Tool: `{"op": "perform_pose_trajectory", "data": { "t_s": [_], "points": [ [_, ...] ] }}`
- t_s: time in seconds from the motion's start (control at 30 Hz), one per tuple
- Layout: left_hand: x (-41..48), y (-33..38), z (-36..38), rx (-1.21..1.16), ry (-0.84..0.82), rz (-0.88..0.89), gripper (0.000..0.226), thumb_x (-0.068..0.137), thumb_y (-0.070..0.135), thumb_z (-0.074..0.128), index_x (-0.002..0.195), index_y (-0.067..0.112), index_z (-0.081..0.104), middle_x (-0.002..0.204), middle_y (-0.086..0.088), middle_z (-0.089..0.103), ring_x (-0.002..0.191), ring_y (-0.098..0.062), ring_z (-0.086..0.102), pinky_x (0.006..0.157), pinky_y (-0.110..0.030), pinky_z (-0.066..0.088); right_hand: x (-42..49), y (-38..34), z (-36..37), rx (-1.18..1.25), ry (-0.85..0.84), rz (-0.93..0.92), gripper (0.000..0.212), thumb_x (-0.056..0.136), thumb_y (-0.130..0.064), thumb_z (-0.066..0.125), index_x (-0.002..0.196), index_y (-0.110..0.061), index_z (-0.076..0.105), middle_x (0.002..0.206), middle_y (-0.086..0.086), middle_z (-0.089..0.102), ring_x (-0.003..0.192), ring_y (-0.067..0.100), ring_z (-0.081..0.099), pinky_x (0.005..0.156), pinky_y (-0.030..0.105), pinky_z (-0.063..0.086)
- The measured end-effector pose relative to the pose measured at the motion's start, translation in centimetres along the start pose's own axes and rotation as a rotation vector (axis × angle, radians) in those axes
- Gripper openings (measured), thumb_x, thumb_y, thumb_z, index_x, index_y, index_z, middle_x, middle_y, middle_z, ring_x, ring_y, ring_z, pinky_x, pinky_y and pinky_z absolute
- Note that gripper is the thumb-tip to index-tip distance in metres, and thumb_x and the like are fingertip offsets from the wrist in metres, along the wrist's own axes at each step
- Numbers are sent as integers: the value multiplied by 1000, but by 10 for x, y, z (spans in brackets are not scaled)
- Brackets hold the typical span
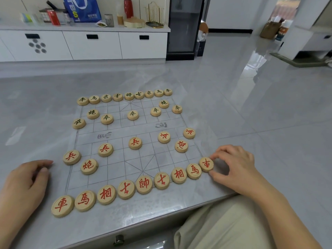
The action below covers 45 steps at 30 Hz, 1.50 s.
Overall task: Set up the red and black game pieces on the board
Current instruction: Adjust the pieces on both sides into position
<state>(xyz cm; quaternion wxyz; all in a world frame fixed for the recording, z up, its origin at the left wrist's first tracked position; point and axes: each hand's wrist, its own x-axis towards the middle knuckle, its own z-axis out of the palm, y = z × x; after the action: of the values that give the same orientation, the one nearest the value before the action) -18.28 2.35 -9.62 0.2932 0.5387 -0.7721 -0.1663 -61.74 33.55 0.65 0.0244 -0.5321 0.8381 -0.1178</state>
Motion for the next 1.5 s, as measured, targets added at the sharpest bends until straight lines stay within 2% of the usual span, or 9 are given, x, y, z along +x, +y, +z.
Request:
{"op": "perform_pose_trajectory", "data": {
  "t_s": [0.17,0.4,0.5,0.67,0.77,1.07,1.17,1.3,1.5],
  "points": [
    [6,-18,10,15,-10,16,29,95,38,36,113,28,56,102,-4,61,90,-25,58,76,-47,50,-1,0,-1,-13,1,-57,63,64,-58,36,125,-51,47,112,-23,36,103,0,26,89,25,11],
    [14,-46,30,-21,48,-50,29,94,37,37,111,26,57,98,-13,62,83,-31,58,72,-49,49,4,1,-4,-97,19,-37,59,60,-70,33,103,-38,60,105,-18,46,105,11,41,85,26,14],
    [14,-49,35,-103,39,-66,29,94,34,36,112,23,56,107,-16,61,93,-37,58,86,-50,45,2,2,-8,-90,22,-22,66,56,-77,37,106,-39,59,103,-18,42,100,7,36,83,25,13],
    [8,-45,34,-237,-4,-20,41,94,45,37,119,18,53,116,-15,59,101,-19,59,95,-34,44,0,2,-4,2,-50,-53,64,61,-62,31,120,-49,52,99,-22,41,97,2,33,90,26,16],
    [11,-44,35,-310,-3,-94,40,93,48,36,118,21,53,114,-5,59,97,-6,57,80,-6,42,2,-1,-4,-73,-28,-32,64,61,-74,30,111,-42,56,90,-22,45,95,5,39,85,27,18],
    [24,-66,46,-318,-19,-239,25,89,51,36,106,46,54,95,26,61,84,1,58,73,-20,49,0,-4,-3,-22,-83,-59,66,61,-64,26,120,-45,50,99,-21,45,101,4,40,87,23,13],
    [30,-80,47,-273,-51,-244,23,90,49,36,106,46,53,95,27,59,86,1,58,69,-10,48,1,-5,-4,-33,-82,-55,66,61,-68,26,116,-42,51,97,-22,45,101,4,41,86,24,14],
    [28,-66,39,-226,-21,-207,20,92,33,42,103,41,56,89,12,60,83,-9,56,68,-18,48,0,-6,-3,-25,-73,-51,66,61,-70,26,115,-41,52,95,-22,46,99,3,42,84,23,14],
    [18,-48,29,-213,-33,-233,20,95,30,42,109,36,55,103,-10,59,88,-23,58,69,-5,44,-1,-7,-3,15,-53,-47,64,61,-69,30,113,-40,54,94,-21,47,99,5,44,86,25,17]
  ]
}}
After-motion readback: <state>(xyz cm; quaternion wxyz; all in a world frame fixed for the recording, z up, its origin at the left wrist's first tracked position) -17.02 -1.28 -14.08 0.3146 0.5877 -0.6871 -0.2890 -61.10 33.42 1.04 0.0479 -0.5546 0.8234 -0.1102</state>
